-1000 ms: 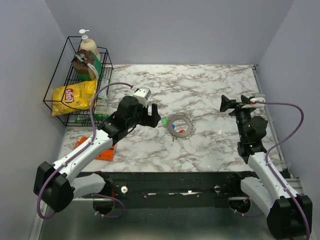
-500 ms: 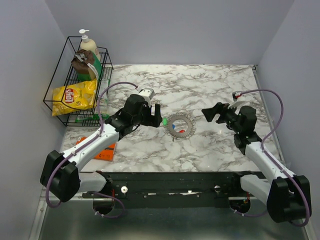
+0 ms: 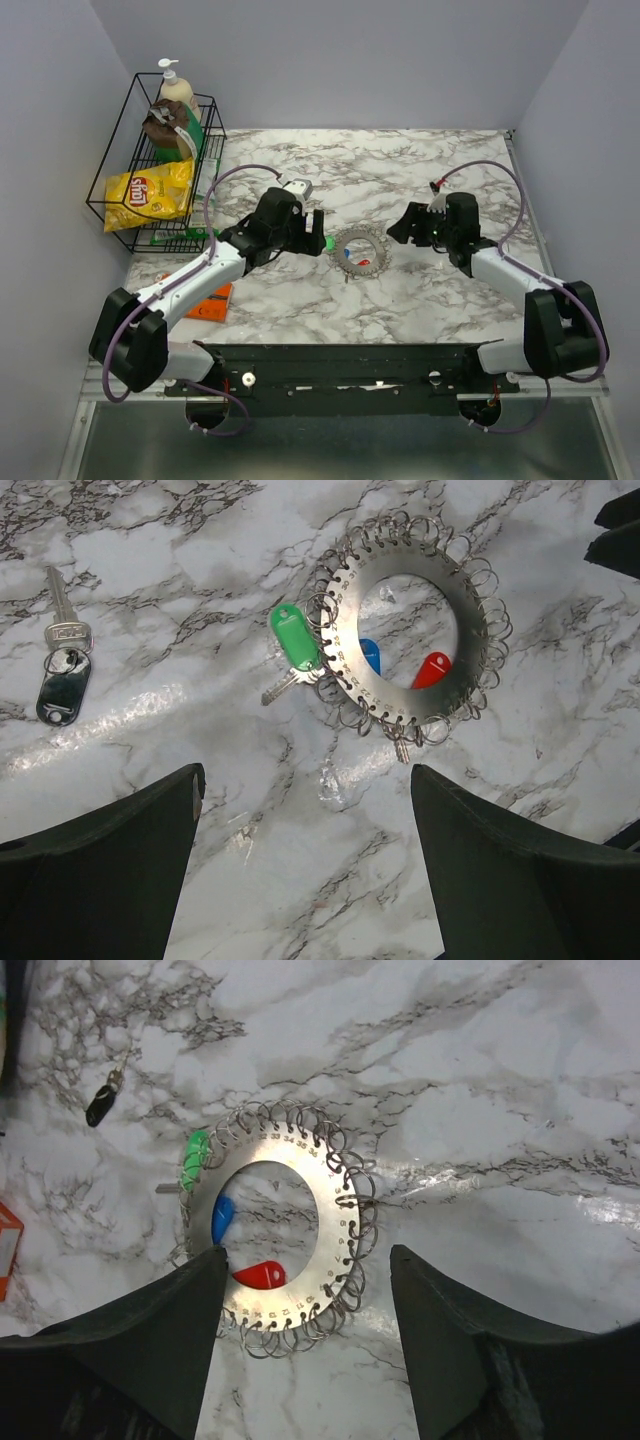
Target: Put the keys on the keyring
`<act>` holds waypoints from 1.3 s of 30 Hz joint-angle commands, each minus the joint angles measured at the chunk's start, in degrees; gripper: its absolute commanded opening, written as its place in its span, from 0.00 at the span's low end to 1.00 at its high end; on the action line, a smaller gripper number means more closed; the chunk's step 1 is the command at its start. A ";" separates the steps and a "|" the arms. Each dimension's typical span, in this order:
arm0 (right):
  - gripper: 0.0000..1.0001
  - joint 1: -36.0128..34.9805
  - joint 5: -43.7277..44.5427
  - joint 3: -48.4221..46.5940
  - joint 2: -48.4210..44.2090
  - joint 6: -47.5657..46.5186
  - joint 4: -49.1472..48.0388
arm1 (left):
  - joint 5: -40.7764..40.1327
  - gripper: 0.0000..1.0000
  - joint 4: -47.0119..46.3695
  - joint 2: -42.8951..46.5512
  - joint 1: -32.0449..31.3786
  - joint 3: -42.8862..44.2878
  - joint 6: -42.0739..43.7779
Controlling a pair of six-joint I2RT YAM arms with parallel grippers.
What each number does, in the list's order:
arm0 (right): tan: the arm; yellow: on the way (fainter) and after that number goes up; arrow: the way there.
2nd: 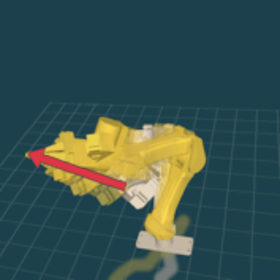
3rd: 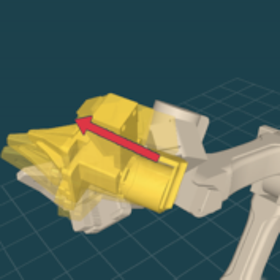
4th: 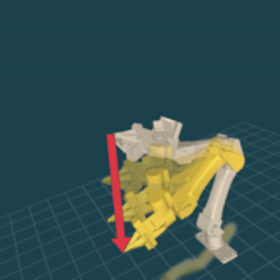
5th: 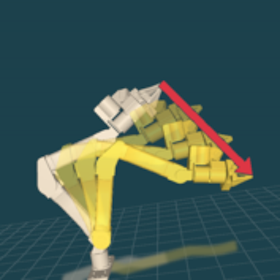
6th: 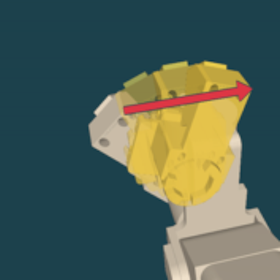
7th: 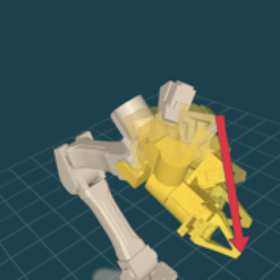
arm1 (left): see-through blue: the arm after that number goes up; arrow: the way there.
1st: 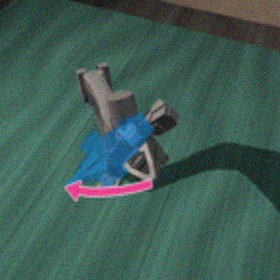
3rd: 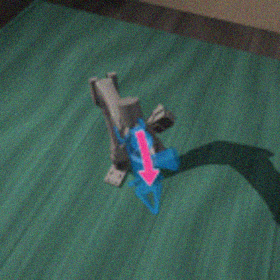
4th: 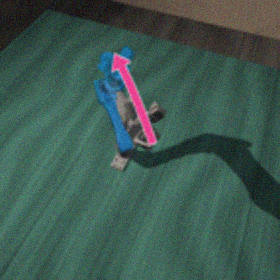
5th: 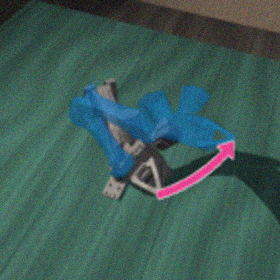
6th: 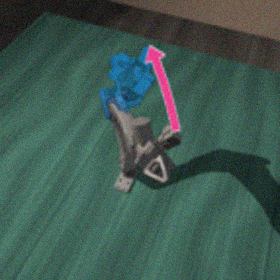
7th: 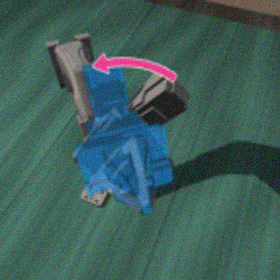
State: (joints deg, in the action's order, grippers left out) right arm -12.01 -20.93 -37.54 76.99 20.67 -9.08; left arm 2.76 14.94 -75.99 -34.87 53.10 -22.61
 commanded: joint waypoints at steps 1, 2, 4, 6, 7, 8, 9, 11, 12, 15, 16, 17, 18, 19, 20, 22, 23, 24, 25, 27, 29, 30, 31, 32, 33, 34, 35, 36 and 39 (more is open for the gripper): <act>0.72 -0.38 -1.13 -2.89 5.27 1.39 3.89 | 1.89 0.93 1.41 -1.97 0.24 2.79 -0.24; 0.70 -0.47 -1.05 -3.59 5.97 1.57 3.90 | 1.81 0.93 1.50 -2.15 0.33 2.97 -0.15; 0.68 -0.47 -0.78 -4.73 8.07 2.01 4.24 | 2.07 0.93 1.76 -2.76 0.24 3.15 -0.06; 0.67 -0.47 -1.04 -6.48 9.49 2.10 4.95 | 2.42 0.93 1.85 -3.55 0.24 3.50 0.02; 0.66 -0.47 -1.13 -7.45 10.97 2.10 5.30 | 2.59 0.93 2.02 -3.82 0.24 3.85 0.11; 0.66 -0.38 -1.22 -8.16 11.68 2.18 6.09 | 2.60 0.93 2.20 -4.17 0.24 4.20 0.20; 0.66 -0.38 -1.31 -9.38 12.56 2.27 6.53 | 2.60 0.93 2.46 -4.61 0.24 4.29 0.46; 0.63 -0.47 -2.09 -10.62 14.93 2.45 7.67 | 2.69 0.93 2.73 -5.05 0.24 4.73 0.46; 0.61 -0.47 -2.45 -11.15 15.46 2.45 8.02 | 2.68 0.93 2.73 -5.22 0.33 4.73 0.64; 0.61 -0.47 -2.01 -12.03 16.70 2.71 8.91 | 2.60 0.93 2.82 -5.49 0.24 4.82 0.73; 0.60 -0.47 -1.75 -11.86 16.79 2.71 8.91 | 2.60 0.93 2.81 -5.58 0.24 4.91 0.81; 0.60 -0.47 -1.66 -11.77 16.88 2.89 10.47 | 2.60 0.93 2.81 -5.66 0.24 4.91 0.90; 0.60 -0.38 -1.49 -11.68 17.05 2.80 10.75 | 2.60 0.93 2.81 -5.84 0.24 4.91 0.90; 0.60 -0.47 -1.57 -11.59 17.14 2.89 10.93 | 2.60 0.93 2.90 -5.93 0.24 4.99 0.82; 0.59 -0.47 -1.75 -11.50 17.31 2.80 11.19 | 2.68 0.93 2.82 -6.02 0.24 4.99 0.90; 0.57 -0.47 -2.62 -11.15 17.49 2.80 11.19 | 2.68 0.93 2.90 -6.19 0.24 5.00 0.81; 0.57 -0.38 -2.63 -10.72 17.49 2.80 11.19 | 2.68 0.93 2.82 -6.19 0.33 4.99 0.99; 0.57 -0.47 -2.54 -10.36 17.49 2.80 11.19 | 2.60 0.93 2.81 -6.19 0.24 4.91 0.90; 0.56 -0.47 -2.54 -10.19 17.49 2.80 11.28 | 2.51 0.93 2.81 -6.19 0.24 4.82 0.99; 0.53 -0.38 -2.63 -9.57 17.49 2.63 11.28 | 2.42 0.93 2.73 -6.19 0.24 4.73 0.82; 0.51 -0.47 -2.54 -9.13 17.75 2.71 11.37 | 2.42 0.93 2.64 -6.19 0.24 4.64 0.90; 0.48 -0.47 -2.54 -8.96 17.93 2.63 11.37 | 2.42 0.93 2.64 -6.19 0.24 4.56 0.73; 0.46 -0.38 -2.54 -8.95 18.02 2.71 11.37 | 2.51 0.93 2.73 -6.19 0.24 4.55 0.73; 0.45 -0.38 -2.63 -8.87 18.45 2.80 11.37 | 2.42 0.93 2.64 -6.11 0.24 4.47 0.81; 0.43 -0.47 -2.71 -8.95 18.63 2.89 11.45 | 2.42 0.93 2.64 -6.10 0.24 4.47 0.81; 0.41 -0.47 -2.98 -8.95 18.89 2.98 11.45 | 2.33 0.93 2.64 -6.10 0.24 4.55 0.73; 0.41 -0.47 -3.07 -9.04 19.51 3.06 11.45 | 2.33 0.93 2.73 -6.10 0.24 4.55 0.81; 0.41 -0.38 -3.15 -9.04 19.77 3.15 11.45 | 2.33 0.93 2.81 -6.10 0.24 4.55 0.81; 0.37 -0.47 -3.07 -9.48 20.65 3.33 11.37 | 2.24 0.93 2.90 -6.19 0.24 4.73 0.90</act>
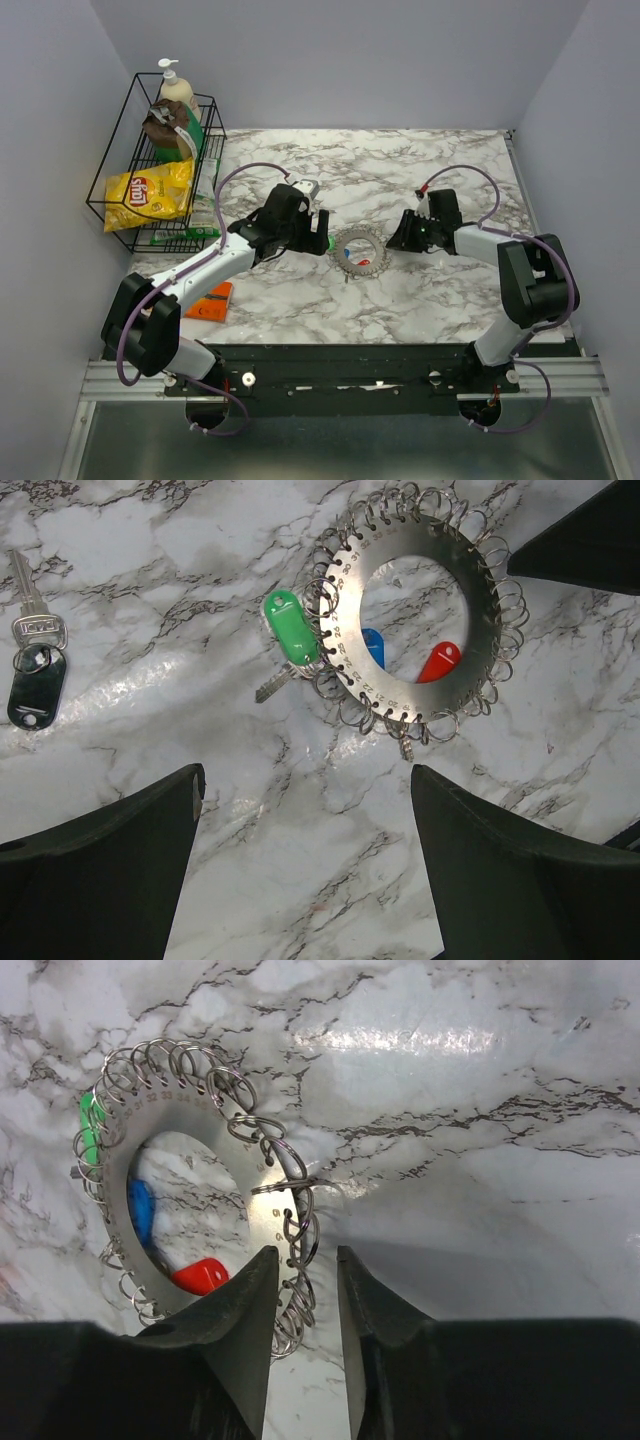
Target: Put the keys on the keyring
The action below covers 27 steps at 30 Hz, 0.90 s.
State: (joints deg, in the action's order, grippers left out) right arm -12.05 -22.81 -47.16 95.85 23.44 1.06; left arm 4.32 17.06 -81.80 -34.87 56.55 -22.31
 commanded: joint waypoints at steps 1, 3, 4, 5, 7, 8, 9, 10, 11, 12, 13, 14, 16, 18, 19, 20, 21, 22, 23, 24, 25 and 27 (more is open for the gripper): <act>0.37 -0.43 -1.10 0.05 1.97 0.64 1.23 | 0.61 0.93 0.78 -0.38 0.24 1.36 0.60; 0.37 -0.34 -1.10 -0.22 2.49 0.73 1.23 | 0.60 0.93 0.96 -0.55 0.33 1.45 0.68; 0.36 -0.43 -1.27 -0.30 2.58 0.90 1.14 | 0.43 0.93 1.05 -0.55 0.24 1.54 0.68; 0.36 -0.34 -1.27 -0.39 2.50 0.82 0.96 | 0.43 0.93 1.13 -0.64 0.24 1.54 0.68; 0.36 -0.43 -1.45 -0.30 2.23 0.99 0.70 | 0.25 0.93 1.13 -0.64 0.24 1.54 0.68; 0.36 -0.43 -1.45 -0.30 2.06 0.99 0.61 | 0.25 0.93 1.05 -0.64 0.24 1.45 0.60; 0.36 -0.43 -1.54 -0.39 2.06 0.99 0.52 | 0.34 0.93 0.87 -0.73 0.24 1.45 0.68; 0.36 -0.43 -1.62 -0.65 2.14 0.91 0.61 | 0.43 0.93 0.70 -0.82 0.33 1.28 0.60; 0.36 -0.43 -1.71 -0.66 2.14 0.82 0.61 | 0.69 0.93 0.61 -0.99 0.33 1.36 0.60; 0.36 -0.43 -1.71 -0.74 2.06 0.82 0.61 | 0.69 0.93 0.43 -1.34 0.24 1.45 0.68; 0.36 -0.34 -1.63 -0.66 2.06 0.90 0.52 | 1.04 0.93 0.26 -1.52 0.24 1.45 0.77; 0.36 -0.43 -1.63 -0.48 1.36 0.82 0.52 | 1.22 0.93 -0.01 -1.52 0.33 1.45 0.77; 0.36 -0.43 -1.10 -0.31 0.65 0.64 0.52 | 1.74 0.93 -1.06 -1.87 0.24 1.71 0.68; 0.36 -0.43 -0.84 -0.30 -0.66 0.47 0.61 | 2.18 0.92 -2.02 -2.83 0.24 2.24 0.68; 0.36 -0.34 -0.66 -0.39 -1.10 0.29 0.78 | 2.45 0.92 -2.20 -3.45 0.24 3.11 0.86; 0.36 -0.43 -0.75 -0.83 -1.37 0.11 1.13 | 2.80 0.92 -2.38 -3.98 0.24 3.64 0.86; 0.37 -0.43 -0.66 -1.09 -1.98 0.03 1.31 | 2.89 0.91 -2.73 -5.20 0.24 4.17 0.95; 0.37 -0.43 -0.66 -1.44 -2.16 -0.15 1.66 | 3.24 0.91 -2.91 -5.91 0.24 5.22 1.03; 0.37 -0.34 -0.75 -1.97 -2.51 -0.24 2.10 | 3.33 0.90 -3.08 -6.61 0.24 5.84 1.04; 0.37 -0.43 -0.75 -2.41 -2.95 -0.33 2.28 | 3.59 0.90 -3.35 -8.18 0.24 6.54 1.12; 0.37 -0.43 -0.92 -2.59 -3.13 -0.50 2.45 | 3.85 0.90 -3.52 -8.98 0.24 7.25 1.12; 0.37 -0.43 -1.19 -3.90 -3.13 -0.85 3.07 | 4.56 0.88 -3.79 -11.44 0.24 9.36 1.30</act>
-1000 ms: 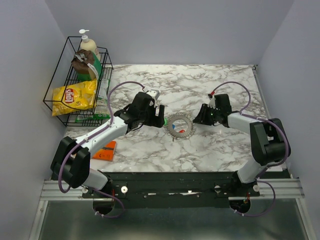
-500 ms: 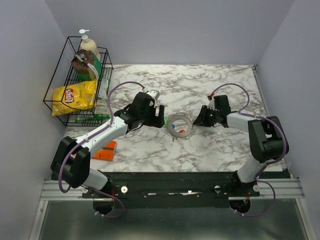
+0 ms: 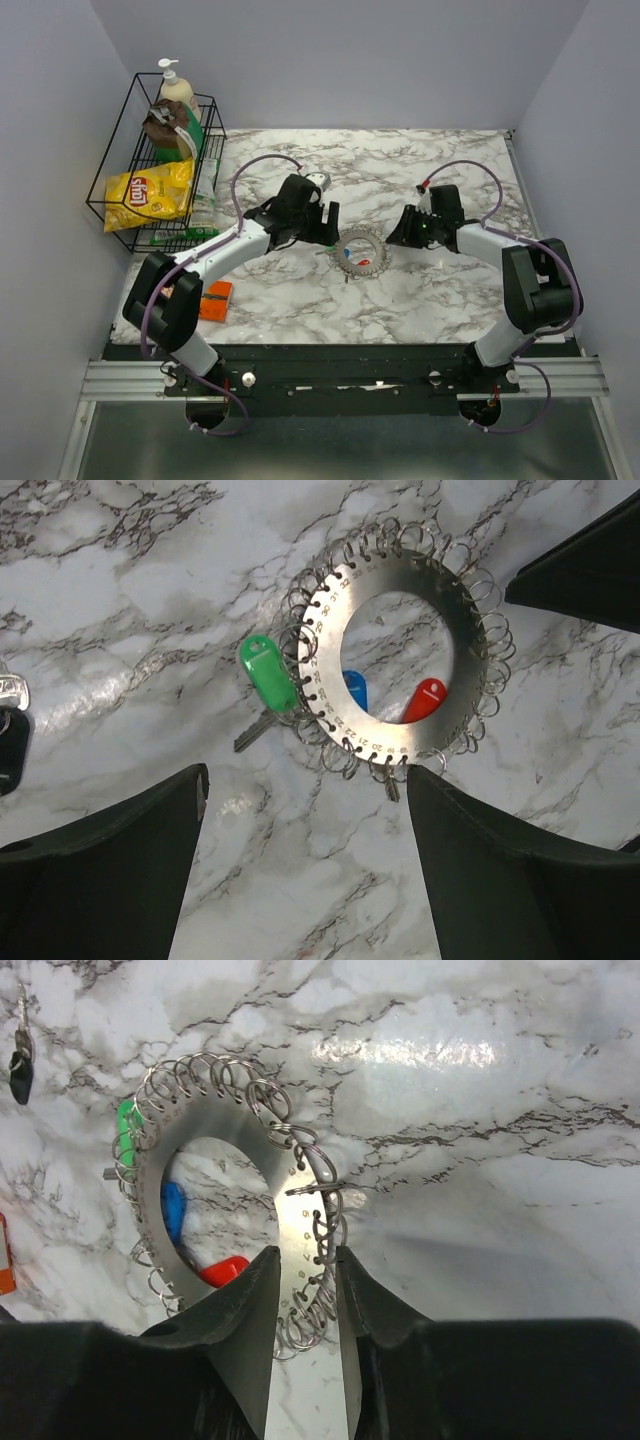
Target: Put the keys on the keyring
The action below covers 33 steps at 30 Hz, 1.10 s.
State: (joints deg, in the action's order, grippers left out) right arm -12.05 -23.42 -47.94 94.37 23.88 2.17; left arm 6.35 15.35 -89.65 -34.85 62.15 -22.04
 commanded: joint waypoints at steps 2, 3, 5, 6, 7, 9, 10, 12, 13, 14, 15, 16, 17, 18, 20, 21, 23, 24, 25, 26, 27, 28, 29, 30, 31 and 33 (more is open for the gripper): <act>0.37 -0.43 -0.75 -3.91 -1.64 -1.64 2.57 | 2.79 0.86 -2.35 -5.44 0.22 5.95 1.12; 0.37 -0.43 -0.75 -4.52 -1.64 -1.73 2.75 | 3.05 0.86 -2.35 -7.19 0.22 6.66 1.12; 0.38 -0.43 -1.01 -5.14 -1.47 -1.99 3.10 | 3.23 0.84 -2.52 -8.96 0.31 8.68 1.21; 0.38 -0.34 -1.19 -5.40 -1.38 -2.08 3.19 | 3.32 0.82 -2.87 -10.62 0.22 9.30 1.21; 0.38 -0.34 -1.28 -5.84 -1.38 -2.08 3.27 | 3.58 0.79 -2.96 -11.33 0.22 9.91 1.13; 0.38 -0.43 -1.72 -6.28 -1.12 -2.26 3.54 | 3.76 0.73 -3.49 -13.79 0.22 11.85 1.04; 0.38 -0.43 -1.80 -6.63 -0.94 -2.43 3.54 | 4.11 0.69 -3.49 -14.58 0.22 12.64 0.95; 0.38 -0.43 -2.51 -7.07 -0.59 -2.52 3.71 | 4.11 0.61 -3.84 -16.69 0.22 14.66 0.86; 0.38 -0.34 -2.60 -7.16 -0.59 -2.52 3.80 | 4.11 0.60 -3.84 -17.48 0.22 15.19 0.86; 0.38 -0.43 -2.86 -7.43 -0.59 -2.61 3.89 | 4.20 0.60 -3.75 -18.19 0.31 16.76 1.04; 0.38 -0.43 -2.86 -7.60 -0.59 -2.61 3.98 | 4.20 0.59 -3.58 -19.59 0.22 17.38 1.12; 0.38 -0.43 -2.86 -7.60 -0.50 -2.70 4.06 | 4.28 0.58 -3.58 -20.38 0.31 18.09 1.21; 0.38 -0.34 -2.95 -7.78 -0.59 -2.70 4.15 | 4.46 0.55 -3.40 -21.26 0.22 19.57 1.47; 0.38 -0.43 -3.03 -7.87 -0.68 -2.78 4.24 | 4.64 0.55 -3.14 -22.75 0.22 20.20 1.65; 0.38 -0.43 -2.95 -7.87 -0.85 -2.87 4.42 | 4.99 0.54 -2.88 -24.34 0.31 22.12 1.91; 0.38 -0.43 -2.95 -7.87 -0.85 -2.87 4.59 | 5.34 0.53 -2.79 -25.74 0.22 22.75 2.00; 0.38 -0.43 -2.69 -7.78 -1.20 -3.05 4.85 | 5.34 0.48 -2.26 -26.98 0.22 24.41 2.09; 0.38 -0.43 -2.68 -7.69 -1.29 -2.96 4.94 | 5.25 0.49 -2.26 -28.03 0.22 24.77 2.27; 0.38 -0.43 -2.68 -7.69 -1.29 -3.13 5.03 | 5.17 0.48 -2.08 -28.39 0.31 25.12 2.53; 0.38 -0.43 -2.60 -7.69 -1.47 -3.22 5.12 | 4.99 0.48 -2.08 -28.83 0.22 25.65 2.62; 0.38 -0.34 -2.51 -7.69 -1.64 -3.31 5.29 | 4.99 0.47 -2.00 -29.53 0.22 25.74 2.79; 0.38 -0.34 -2.42 -7.60 -1.64 -3.40 5.30 | 4.99 0.47 -1.91 -29.88 0.22 26.00 3.14; 0.38 -0.34 -2.33 -7.69 -1.90 -3.49 5.47 | 4.90 0.46 -1.73 -30.15 0.22 26.35 3.41; 0.38 -0.43 -2.16 -7.69 -1.91 -3.49 5.56 | 4.90 0.46 -1.82 -30.67 0.31 26.44 3.58; 0.38 -0.34 -1.98 -7.60 -1.99 -3.58 5.65 | 4.99 0.45 -1.91 -30.94 0.31 26.53 3.50; 0.38 -0.43 -1.72 -7.69 -1.91 -3.84 5.82 | 5.08 0.40 -1.47 -31.81 0.22 26.88 3.76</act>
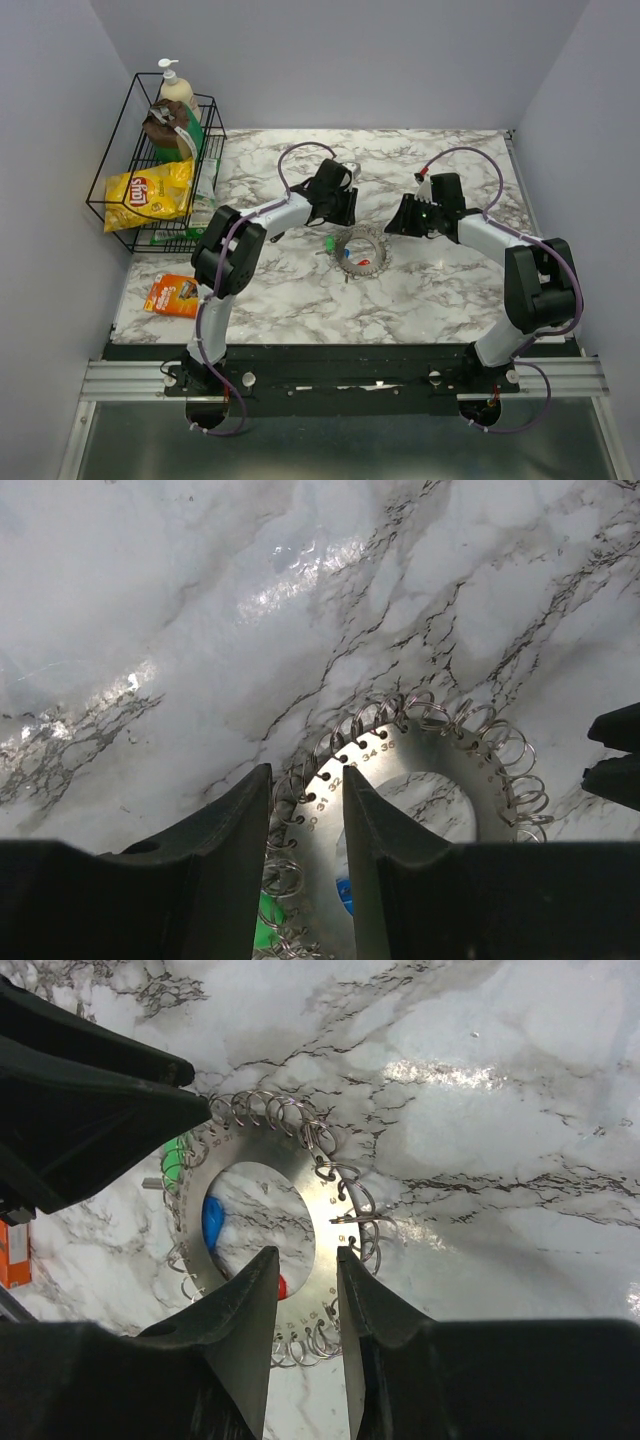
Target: Put the keys on the keyring
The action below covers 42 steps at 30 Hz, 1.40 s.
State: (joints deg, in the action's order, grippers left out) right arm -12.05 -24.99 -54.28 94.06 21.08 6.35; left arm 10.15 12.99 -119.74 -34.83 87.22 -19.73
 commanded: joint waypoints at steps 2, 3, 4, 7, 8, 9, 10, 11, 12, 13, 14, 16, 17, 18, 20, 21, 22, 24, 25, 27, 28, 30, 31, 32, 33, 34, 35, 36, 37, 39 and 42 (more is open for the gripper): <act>0.38 -0.34 -0.14 -1.27 -1.69 -1.04 1.74 | 1.18 0.38 0.98 -1.98 0.20 1.90 1.71; 0.38 -0.34 -0.14 -1.35 -1.69 -1.04 1.74 | 1.19 0.36 0.89 -2.25 0.20 1.73 1.80; 0.38 -0.43 -0.14 -1.35 -1.78 -1.04 1.74 | 1.27 0.35 0.89 -2.25 0.20 1.64 1.80; 0.38 -0.43 -0.06 -1.53 -1.51 -1.13 1.82 | 1.19 0.35 0.80 -2.51 0.20 1.29 1.97; 0.38 -0.34 0.03 -1.53 -1.60 -1.13 1.82 | 1.19 0.34 0.63 -2.60 0.20 1.11 1.97; 0.39 -0.34 0.03 -1.62 -1.60 -1.13 1.91 | 1.27 0.34 0.80 -2.69 0.20 1.20 2.06; 0.39 -0.34 0.21 -1.62 -1.51 -1.13 1.91 | 1.45 0.32 0.72 -2.86 0.20 1.20 2.15; 0.39 -0.34 0.21 -1.62 -1.60 -1.13 1.91 | 1.54 0.31 0.72 -2.86 0.20 1.02 2.06; 0.39 -0.34 0.21 -1.62 -1.60 -1.13 1.91 | 1.45 0.31 0.72 -3.04 0.20 1.02 2.15; 0.39 -0.34 0.21 -1.62 -1.60 -1.13 1.91 | 1.36 0.31 0.80 -3.30 0.20 1.02 2.15; 0.39 -0.25 0.30 -1.62 -1.60 -1.04 1.91 | 1.27 0.31 0.89 -3.39 0.20 0.94 2.15; 0.39 -0.34 0.30 -1.62 -1.60 -1.13 1.91 | 1.27 0.31 0.80 -3.74 0.20 0.93 2.41; 0.39 -0.43 0.30 -1.62 -1.69 -1.13 2.00 | 1.27 0.31 0.80 -3.74 0.20 0.85 2.32; 0.39 -0.34 0.30 -1.62 -1.69 -1.13 2.00 | 1.27 0.31 0.89 -3.83 0.20 0.76 2.41; 0.39 -0.34 0.38 -1.62 -1.69 -1.22 2.00 | 1.19 0.30 0.72 -3.92 0.29 0.58 2.41; 0.39 -0.25 0.38 -1.62 -1.69 -1.30 2.00 | 1.27 0.30 0.54 -4.09 0.20 0.58 2.59; 0.39 -0.34 0.38 -1.70 -1.78 -1.22 2.00 | 1.27 0.29 0.54 -4.18 0.20 0.58 2.50; 0.39 -0.34 0.38 -1.70 -1.78 -1.30 2.09 | 1.62 0.24 0.37 -4.27 0.20 0.67 2.76; 0.39 -0.34 0.47 -1.70 -1.95 -1.31 2.18 | 1.62 0.20 0.28 -4.27 0.20 0.67 2.76; 0.39 -0.34 0.56 -1.70 -2.13 -1.39 2.26 | 1.80 0.10 0.10 -4.18 0.29 0.76 2.94; 0.39 -0.34 0.56 -1.70 -2.48 -1.48 2.26 | 1.71 0.07 0.01 -3.92 0.29 0.67 2.94; 0.39 -0.25 0.91 -1.70 -2.92 -1.57 2.44 | 1.80 0.00 0.01 -3.22 0.20 0.67 3.29; 0.39 -0.34 1.00 -1.70 -3.35 -1.57 2.44 | 1.80 0.00 0.10 -2.87 0.20 0.67 3.46; 0.39 -0.34 1.17 -1.79 -3.71 -1.57 2.44 | 1.71 0.00 0.10 -2.52 0.20 0.58 3.55; 0.39 -0.34 1.18 -1.88 -3.97 -1.57 2.44 | 1.63 0.00 0.10 -2.08 0.20 0.50 3.90; 0.39 -0.34 1.18 -1.79 -4.41 -1.57 2.53 | 1.54 0.00 0.10 -1.12 0.20 0.49 4.08; 0.39 -0.34 1.09 -1.79 -4.93 -1.66 2.44 | 1.54 0.00 0.28 -0.58 0.20 0.32 4.34; 0.39 -0.25 0.91 -1.79 -5.29 -1.66 2.44 | 1.54 0.00 0.54 0.03 0.20 0.41 4.61; 0.39 -0.25 0.74 -1.88 -5.47 -1.57 2.44 | 1.54 0.00 0.63 1.17 0.20 0.41 4.78; 0.39 -0.34 0.21 -1.88 -6.43 -1.83 2.44 | 1.45 0.00 1.24 3.10 0.29 0.41 5.40; 0.39 -0.25 -0.76 -2.06 -8.01 -2.10 2.44 | 1.80 0.00 1.86 5.30 0.20 -0.21 6.19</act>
State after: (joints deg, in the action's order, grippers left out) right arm -12.05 -24.97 -54.50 88.73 19.92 7.64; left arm 11.18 13.74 -120.49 -34.83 87.61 -15.66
